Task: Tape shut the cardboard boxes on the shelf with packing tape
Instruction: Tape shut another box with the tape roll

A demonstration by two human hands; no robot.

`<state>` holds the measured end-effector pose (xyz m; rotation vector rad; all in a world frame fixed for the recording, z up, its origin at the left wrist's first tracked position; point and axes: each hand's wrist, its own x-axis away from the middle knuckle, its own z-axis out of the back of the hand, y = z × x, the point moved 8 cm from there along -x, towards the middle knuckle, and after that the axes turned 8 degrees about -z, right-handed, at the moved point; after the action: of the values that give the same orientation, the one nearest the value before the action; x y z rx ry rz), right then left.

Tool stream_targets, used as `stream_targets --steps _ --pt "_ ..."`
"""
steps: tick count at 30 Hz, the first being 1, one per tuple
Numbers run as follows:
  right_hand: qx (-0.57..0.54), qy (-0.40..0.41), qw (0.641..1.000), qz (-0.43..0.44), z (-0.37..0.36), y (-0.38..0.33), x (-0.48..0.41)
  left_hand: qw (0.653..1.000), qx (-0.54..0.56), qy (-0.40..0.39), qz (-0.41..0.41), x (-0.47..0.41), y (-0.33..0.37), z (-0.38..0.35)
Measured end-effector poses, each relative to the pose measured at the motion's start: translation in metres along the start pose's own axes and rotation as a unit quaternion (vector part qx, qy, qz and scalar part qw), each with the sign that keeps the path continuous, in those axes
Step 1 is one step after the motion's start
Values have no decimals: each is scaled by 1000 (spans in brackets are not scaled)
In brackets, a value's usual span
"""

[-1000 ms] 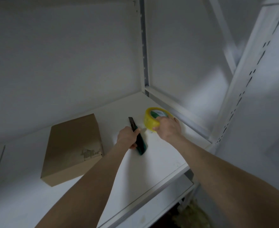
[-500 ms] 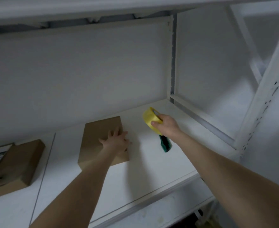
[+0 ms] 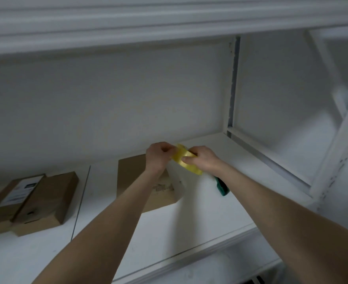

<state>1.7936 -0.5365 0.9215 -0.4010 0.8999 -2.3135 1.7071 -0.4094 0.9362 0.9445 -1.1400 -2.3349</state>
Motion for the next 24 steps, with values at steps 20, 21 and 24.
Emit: stream_targets --steps 20,21,24 --pt "-90 -62 994 3 6 -12 -10 969 149 44 191 25 -40 46" --pt "-67 -57 996 5 4 -11 -11 969 151 42 191 27 -41 48" --pt "-18 -48 999 3 -3 -11 -16 965 165 56 195 32 -47 59"
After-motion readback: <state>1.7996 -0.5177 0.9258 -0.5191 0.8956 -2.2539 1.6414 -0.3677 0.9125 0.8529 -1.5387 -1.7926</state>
